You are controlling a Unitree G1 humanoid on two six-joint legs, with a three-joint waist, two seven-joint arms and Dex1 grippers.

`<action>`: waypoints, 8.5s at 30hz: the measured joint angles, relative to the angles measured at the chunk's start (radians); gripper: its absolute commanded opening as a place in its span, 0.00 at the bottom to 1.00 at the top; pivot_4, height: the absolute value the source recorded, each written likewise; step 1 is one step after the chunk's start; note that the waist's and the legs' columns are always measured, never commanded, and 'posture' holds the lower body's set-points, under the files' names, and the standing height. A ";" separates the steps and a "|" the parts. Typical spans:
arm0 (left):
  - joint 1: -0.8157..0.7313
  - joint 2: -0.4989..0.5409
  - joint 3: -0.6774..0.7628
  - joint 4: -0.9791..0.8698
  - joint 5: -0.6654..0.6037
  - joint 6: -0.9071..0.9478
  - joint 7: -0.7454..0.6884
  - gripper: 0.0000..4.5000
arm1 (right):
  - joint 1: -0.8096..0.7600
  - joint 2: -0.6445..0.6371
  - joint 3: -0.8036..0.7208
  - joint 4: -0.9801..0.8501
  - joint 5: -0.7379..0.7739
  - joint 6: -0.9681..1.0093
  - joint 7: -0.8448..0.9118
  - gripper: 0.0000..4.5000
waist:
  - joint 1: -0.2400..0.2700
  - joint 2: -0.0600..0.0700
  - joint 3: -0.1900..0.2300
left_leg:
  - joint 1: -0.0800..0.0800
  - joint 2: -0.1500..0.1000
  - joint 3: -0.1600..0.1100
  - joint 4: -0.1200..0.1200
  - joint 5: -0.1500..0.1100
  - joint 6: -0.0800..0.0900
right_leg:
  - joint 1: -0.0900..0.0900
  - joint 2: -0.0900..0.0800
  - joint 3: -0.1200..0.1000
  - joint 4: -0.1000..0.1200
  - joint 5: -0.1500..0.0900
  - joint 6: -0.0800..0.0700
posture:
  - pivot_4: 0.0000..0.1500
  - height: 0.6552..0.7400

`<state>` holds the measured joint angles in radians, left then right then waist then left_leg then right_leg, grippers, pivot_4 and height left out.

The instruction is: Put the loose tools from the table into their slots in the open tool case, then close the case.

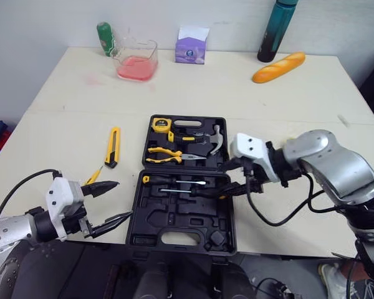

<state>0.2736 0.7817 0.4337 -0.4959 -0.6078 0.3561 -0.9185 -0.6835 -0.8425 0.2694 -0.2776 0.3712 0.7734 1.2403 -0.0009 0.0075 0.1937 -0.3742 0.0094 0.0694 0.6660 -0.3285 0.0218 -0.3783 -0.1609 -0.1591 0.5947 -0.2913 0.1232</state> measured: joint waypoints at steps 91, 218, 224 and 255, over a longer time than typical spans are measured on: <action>0.030 -0.074 0.425 0.320 -0.028 -0.064 0.073 1.00 | 0.338 -0.048 -0.560 0.547 0.002 -0.754 -0.101 0.99 | -0.001 -0.002 -0.005 | 0.004 0.006 0.002 0.000 -0.001 -0.004 | 0.000 0.004 0.001 0.003 -0.002 -0.006 | 1.00 1.00; -0.600 0.297 -0.425 0.038 0.117 0.218 -0.194 0.12 | 0.496 0.114 -0.410 0.066 0.277 -0.618 0.095 1.00 | 0.024 -0.001 0.000 | 0.004 0.004 0.006 0.001 -0.001 -0.004 | -0.003 0.006 0.005 0.008 -0.002 -0.005 | 1.00 1.00; -0.758 0.283 -0.602 0.046 0.213 0.283 -0.197 0.12 | 0.523 0.110 -0.415 0.060 0.273 -0.622 0.094 1.00 | 0.025 -0.002 0.000 | 0.004 0.004 0.007 0.002 0.000 -0.005 | -0.003 0.009 0.006 0.007 -0.002 -0.006 | 1.00 1.00; -0.917 0.147 -0.845 0.192 0.521 0.201 -0.309 0.12 | 0.588 0.122 -0.403 0.007 0.254 -0.640 0.053 1.00 | 0.026 -0.004 0.002 | 0.003 0.004 0.008 0.009 -0.001 -0.005 | -0.004 0.010 0.009 0.012 -0.001 -0.006 | 1.00 1.00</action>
<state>-0.6437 0.9290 -0.4112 -0.3035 -0.0871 0.5575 -1.2280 -0.0953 -0.7203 -0.1335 -0.2703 0.6250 0.1331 1.2934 0.0254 0.0035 0.1955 -0.3714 0.0139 0.0778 0.6754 -0.3292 0.0171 -0.3825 -0.1508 -0.1506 0.6066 -0.2928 0.1174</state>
